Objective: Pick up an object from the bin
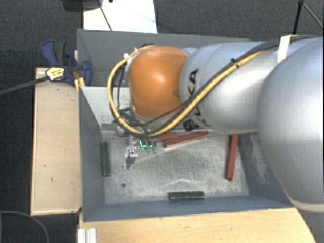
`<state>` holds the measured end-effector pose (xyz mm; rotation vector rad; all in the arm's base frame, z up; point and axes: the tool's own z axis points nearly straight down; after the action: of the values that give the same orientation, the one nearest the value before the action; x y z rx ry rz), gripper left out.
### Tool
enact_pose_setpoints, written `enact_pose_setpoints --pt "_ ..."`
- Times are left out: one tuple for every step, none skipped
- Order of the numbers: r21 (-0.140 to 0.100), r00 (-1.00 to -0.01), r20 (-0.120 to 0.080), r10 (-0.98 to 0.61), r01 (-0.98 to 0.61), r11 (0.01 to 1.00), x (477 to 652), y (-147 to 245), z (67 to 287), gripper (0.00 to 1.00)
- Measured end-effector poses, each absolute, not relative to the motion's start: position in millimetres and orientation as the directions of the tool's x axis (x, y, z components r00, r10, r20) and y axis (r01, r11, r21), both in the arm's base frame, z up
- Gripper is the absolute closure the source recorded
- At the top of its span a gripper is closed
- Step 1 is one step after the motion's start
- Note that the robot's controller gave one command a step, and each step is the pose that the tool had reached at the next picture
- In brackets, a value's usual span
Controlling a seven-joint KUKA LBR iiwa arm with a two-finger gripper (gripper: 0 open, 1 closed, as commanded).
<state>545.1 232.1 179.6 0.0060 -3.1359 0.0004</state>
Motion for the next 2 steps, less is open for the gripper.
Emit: enact_pose_setpoints --pt "0.002 -1.0 -0.002 0.002 0.002 1.0 547.3 231 184 0.0" --pt "0.003 -0.999 -0.003 -0.041 -0.041 0.999 568.2 194 165 0.0"
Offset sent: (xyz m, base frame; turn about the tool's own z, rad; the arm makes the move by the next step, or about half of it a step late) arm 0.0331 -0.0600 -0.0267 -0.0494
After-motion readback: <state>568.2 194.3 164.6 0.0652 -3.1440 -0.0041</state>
